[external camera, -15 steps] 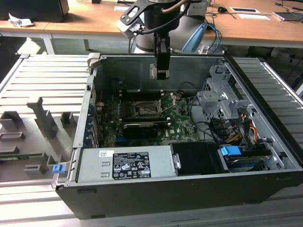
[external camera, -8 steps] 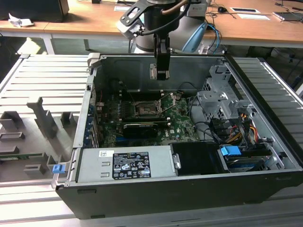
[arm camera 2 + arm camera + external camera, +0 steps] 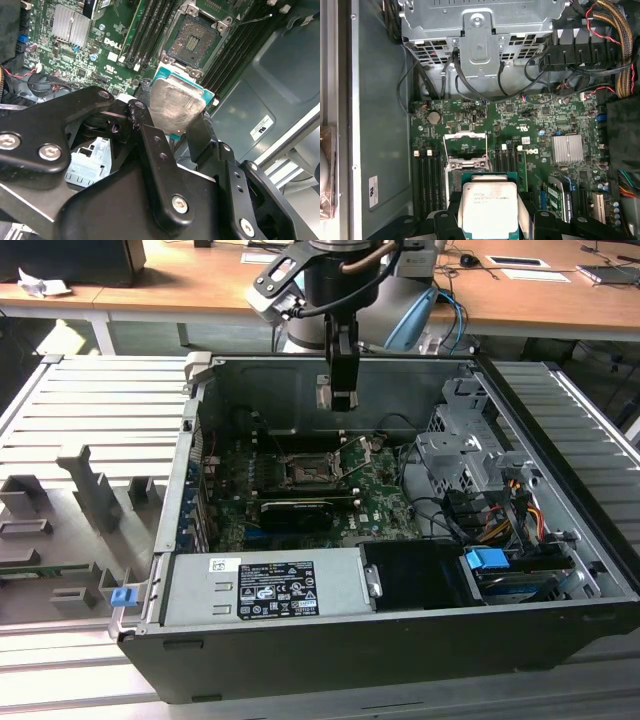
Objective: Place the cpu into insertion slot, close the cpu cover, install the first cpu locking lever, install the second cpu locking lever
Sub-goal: 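Place the cpu into insertion slot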
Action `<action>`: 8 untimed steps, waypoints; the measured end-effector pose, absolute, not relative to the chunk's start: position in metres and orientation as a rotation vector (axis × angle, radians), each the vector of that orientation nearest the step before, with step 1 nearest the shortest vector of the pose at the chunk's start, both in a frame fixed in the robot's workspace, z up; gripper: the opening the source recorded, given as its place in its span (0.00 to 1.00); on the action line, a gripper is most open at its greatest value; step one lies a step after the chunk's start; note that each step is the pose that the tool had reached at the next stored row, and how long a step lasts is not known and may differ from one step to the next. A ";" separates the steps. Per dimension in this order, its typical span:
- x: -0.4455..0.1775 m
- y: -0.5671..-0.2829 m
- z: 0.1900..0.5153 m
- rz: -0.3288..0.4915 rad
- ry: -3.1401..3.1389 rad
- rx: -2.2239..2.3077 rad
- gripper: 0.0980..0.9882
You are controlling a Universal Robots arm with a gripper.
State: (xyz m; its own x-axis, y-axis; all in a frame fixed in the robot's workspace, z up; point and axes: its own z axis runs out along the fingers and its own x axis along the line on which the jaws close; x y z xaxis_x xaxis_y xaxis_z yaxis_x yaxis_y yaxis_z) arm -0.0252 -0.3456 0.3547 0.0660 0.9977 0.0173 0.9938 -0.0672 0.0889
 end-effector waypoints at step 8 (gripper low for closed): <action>-0.025 -0.346 0.350 0.114 2.107 2.255 0.48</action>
